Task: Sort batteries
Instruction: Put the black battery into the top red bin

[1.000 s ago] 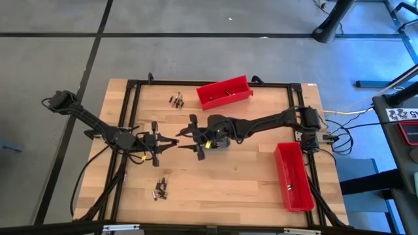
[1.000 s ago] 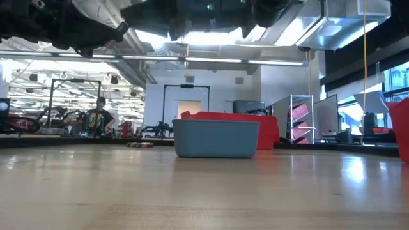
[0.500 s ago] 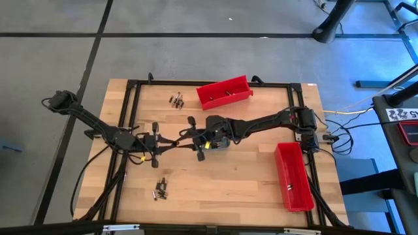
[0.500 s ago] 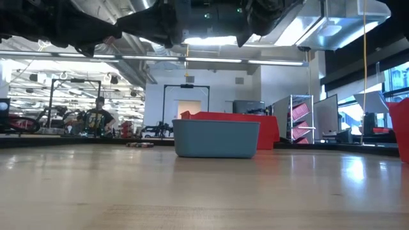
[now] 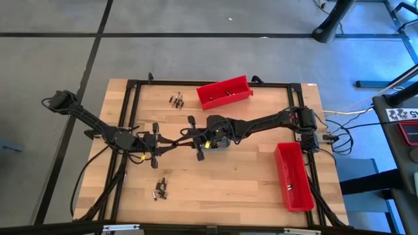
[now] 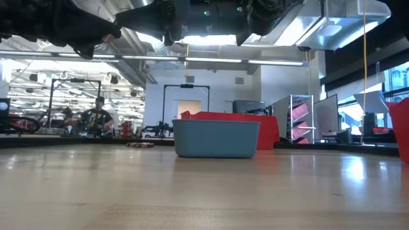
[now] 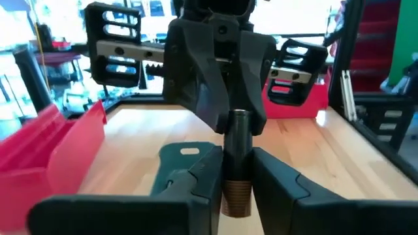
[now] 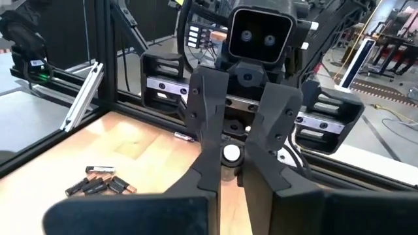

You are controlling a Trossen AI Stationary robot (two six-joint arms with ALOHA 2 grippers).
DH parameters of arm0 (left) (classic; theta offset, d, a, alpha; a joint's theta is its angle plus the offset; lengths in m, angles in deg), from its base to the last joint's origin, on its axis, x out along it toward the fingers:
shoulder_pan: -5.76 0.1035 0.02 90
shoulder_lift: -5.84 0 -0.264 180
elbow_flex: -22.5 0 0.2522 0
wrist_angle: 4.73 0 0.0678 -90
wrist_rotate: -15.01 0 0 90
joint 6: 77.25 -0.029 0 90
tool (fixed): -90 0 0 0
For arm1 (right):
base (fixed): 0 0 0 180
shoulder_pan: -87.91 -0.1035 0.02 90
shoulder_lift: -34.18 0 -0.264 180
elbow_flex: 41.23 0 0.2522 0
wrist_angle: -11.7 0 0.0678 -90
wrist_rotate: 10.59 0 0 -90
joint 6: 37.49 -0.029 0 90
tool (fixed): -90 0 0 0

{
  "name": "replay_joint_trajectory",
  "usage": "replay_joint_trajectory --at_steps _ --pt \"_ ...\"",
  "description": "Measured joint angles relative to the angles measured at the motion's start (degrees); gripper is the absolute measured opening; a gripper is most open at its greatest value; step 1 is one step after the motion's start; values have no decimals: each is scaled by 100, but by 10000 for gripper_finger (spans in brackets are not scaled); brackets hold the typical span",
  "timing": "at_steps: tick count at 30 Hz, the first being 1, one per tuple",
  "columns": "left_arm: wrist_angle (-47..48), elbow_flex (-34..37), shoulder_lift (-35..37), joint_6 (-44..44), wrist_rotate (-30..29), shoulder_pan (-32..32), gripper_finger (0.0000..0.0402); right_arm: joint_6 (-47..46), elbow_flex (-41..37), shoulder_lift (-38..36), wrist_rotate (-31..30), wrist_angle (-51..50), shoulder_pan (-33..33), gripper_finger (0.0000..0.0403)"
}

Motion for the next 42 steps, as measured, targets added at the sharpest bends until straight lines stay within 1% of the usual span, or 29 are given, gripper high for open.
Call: replay_joint_trajectory --at_steps 2,5,7,10,13,16,18,20,23,26,30,34,42 --pt "88 0 0 258 0 4 93 -151 -3 -56 -110 11 0 34" --pt "337 0 -2 581 0 17 135 -301 -7 -313 -498 -44 33 34" --pt "535 0 -2 856 0 39 162 -283 -4 -569 -871 -284 94 34" --pt "853 -1 -2 1138 -2 62 194 -151 -2 -1021 -1584 -990 276 35" --pt "1051 0 -2 1315 -2 80 210 -89 7 -1452 -2122 -1779 703 35" --pt "1094 0 -2 1351 -2 85 214 -310 13 -1680 -2351 -2624 1482 35" --pt "1085 0 -2 1348 -3 85 213 -747 9 -1680 -2324 -3286 2134 36" --pt "1093 0 -2 1339 -4 83 210 -1241 -36 -1563 -2078 -3809 2775 36" --pt "1089 0 -2 1307 -4 85 207 -1874 -285 -1277 -1628 -3979 3550 36" --pt "1089 0 -2 1265 -4 94 206 -2188 -422 -932 -1215 -3882 4012 37" --pt "1114 0 -2 1275 -4 111 206 -2360 -437 -516 -710 -3499 4283 37" --pt "1131 0 -2 1287 -4 114 205 -2378 -452 -304 -713 -3504 4280 37" --pt "1133 0 -2 1289 -4 116 205 -2367 -446 -302 -705 -3497 4193 37"
